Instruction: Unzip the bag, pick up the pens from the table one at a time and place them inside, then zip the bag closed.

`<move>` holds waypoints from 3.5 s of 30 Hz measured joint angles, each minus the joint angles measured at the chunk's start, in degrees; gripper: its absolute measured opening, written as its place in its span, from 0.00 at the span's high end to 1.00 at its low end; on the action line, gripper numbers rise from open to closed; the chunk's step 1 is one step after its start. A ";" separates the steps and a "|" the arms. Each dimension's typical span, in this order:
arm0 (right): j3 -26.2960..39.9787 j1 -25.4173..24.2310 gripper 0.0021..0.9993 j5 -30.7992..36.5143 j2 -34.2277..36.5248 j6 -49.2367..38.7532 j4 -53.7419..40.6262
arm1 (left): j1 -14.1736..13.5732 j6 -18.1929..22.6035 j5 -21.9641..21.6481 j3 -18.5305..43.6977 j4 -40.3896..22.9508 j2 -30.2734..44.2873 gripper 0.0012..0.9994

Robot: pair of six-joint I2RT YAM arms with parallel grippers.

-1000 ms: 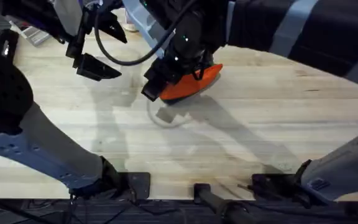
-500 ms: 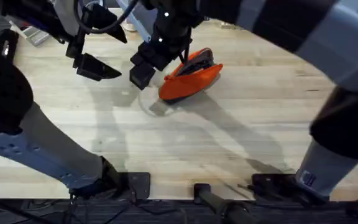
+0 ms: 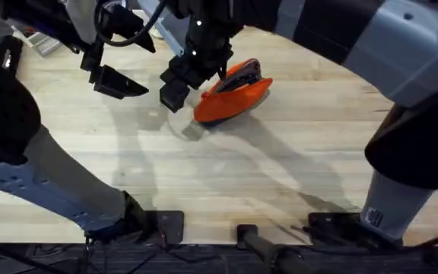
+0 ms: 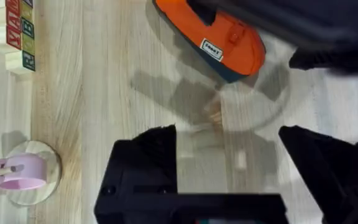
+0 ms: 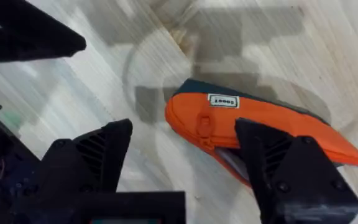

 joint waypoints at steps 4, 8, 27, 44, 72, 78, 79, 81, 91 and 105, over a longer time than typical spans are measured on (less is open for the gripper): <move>0.00 -0.15 0.00 0.65 -0.02 -0.02 -0.10 | 0.00 0.00 0.00 0.00 0.00 0.00 0.01; 0.02 -0.25 0.00 3.13 0.16 -0.02 -0.06 | 0.01 0.00 0.00 0.00 0.00 0.00 0.01; 0.04 -1.14 0.00 5.40 3.22 -0.07 0.77 | 0.02 0.00 0.00 0.00 0.00 0.00 0.01; 0.04 -1.75 0.03 5.55 4.37 -0.13 -0.16 | 0.02 0.00 0.00 0.00 -0.02 0.00 0.01; 0.04 -2.01 0.97 5.57 4.37 -0.40 -1.16 | 0.01 0.00 0.00 0.00 0.00 0.00 0.00; 0.04 -2.01 0.97 5.57 4.37 -0.42 -1.05 | 0.00 0.00 0.00 0.00 -0.01 0.00 0.01; 0.04 -2.01 0.97 5.57 4.37 -0.42 -1.05 | 0.00 0.00 0.00 0.00 0.00 0.00 0.00; 0.04 -2.01 0.97 5.57 4.37 -0.42 -1.05 | 0.02 0.00 0.00 0.00 0.00 0.00 0.01; 0.04 -3.08 0.97 5.57 4.08 -0.42 -1.07 | 0.01 0.00 0.00 0.00 0.00 0.00 0.01; 0.04 -5.00 0.97 5.57 -5.18 -1.55 -0.84 | 0.01 0.00 0.00 0.00 0.00 0.00 0.00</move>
